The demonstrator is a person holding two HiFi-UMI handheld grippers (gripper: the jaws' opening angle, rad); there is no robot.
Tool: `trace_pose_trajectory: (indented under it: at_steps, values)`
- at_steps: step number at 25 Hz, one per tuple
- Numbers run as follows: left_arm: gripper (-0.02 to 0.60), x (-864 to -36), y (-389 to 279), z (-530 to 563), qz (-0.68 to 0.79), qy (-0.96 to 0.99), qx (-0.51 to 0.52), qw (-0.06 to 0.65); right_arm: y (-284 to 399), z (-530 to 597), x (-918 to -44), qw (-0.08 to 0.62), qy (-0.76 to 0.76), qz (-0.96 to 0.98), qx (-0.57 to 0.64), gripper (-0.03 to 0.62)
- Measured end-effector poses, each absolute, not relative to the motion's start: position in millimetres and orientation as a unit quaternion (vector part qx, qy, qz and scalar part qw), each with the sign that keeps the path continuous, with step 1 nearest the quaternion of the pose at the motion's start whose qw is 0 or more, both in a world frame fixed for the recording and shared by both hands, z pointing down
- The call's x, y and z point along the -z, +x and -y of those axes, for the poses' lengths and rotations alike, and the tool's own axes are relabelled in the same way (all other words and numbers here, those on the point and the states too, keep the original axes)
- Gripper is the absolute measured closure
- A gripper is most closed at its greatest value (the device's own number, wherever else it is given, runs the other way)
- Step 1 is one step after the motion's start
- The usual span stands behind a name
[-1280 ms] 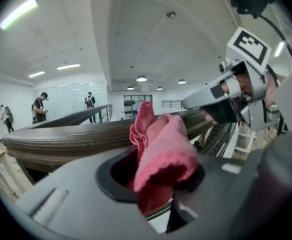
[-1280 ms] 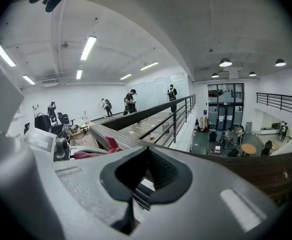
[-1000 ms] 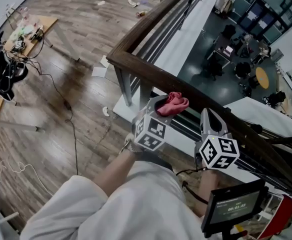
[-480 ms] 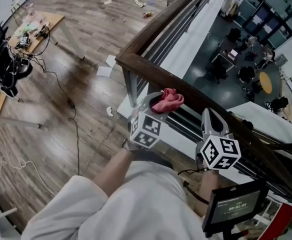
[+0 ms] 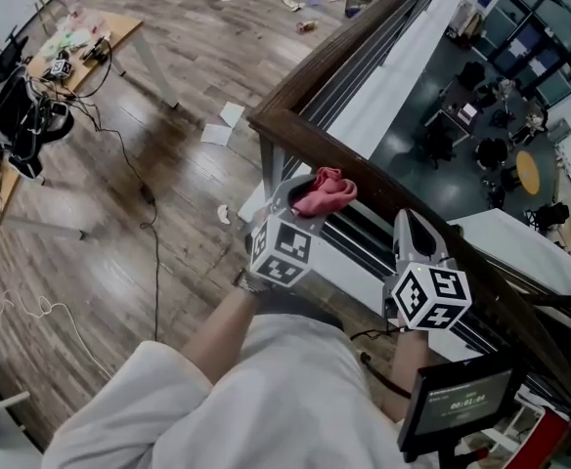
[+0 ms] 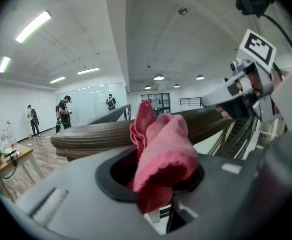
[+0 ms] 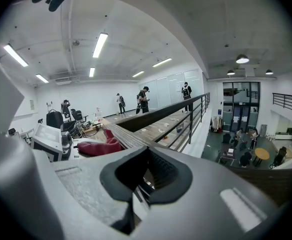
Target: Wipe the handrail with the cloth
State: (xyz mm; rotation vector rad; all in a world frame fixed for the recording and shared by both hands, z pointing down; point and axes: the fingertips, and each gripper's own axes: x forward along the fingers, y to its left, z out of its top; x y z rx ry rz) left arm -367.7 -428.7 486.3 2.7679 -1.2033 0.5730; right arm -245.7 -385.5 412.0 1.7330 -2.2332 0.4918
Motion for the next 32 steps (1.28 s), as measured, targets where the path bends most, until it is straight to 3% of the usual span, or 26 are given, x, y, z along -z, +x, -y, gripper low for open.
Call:
trace_pose_trajectory:
  at_steps: [32]
  values:
    - [0.449, -482, -477, 488, 0.492, 0.851, -0.176, 0.054, -290, 421, -404, 0.144, 0.562, 0.798, -0.166, 0.591]
